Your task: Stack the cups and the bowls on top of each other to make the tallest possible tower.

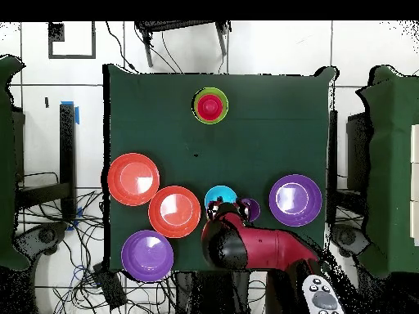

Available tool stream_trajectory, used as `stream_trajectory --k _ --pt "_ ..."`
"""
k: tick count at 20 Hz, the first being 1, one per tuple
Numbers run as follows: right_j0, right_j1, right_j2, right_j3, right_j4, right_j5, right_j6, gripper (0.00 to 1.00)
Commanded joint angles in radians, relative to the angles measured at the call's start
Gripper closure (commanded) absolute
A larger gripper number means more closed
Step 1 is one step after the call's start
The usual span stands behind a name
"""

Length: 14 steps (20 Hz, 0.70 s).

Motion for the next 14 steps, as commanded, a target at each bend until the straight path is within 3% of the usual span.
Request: stream_trajectory --k 1,6,14 --pt "0.007 0.127 0.175 -0.102 0.031 0.078 0.074 0.00" --pt "-0.009 0.189 0.208 -0.152 0.014 0.086 0.051 0.00" --pt "-0.110 0.245 0.277 -0.198 -0.040 0.130 -0.029 0.00"
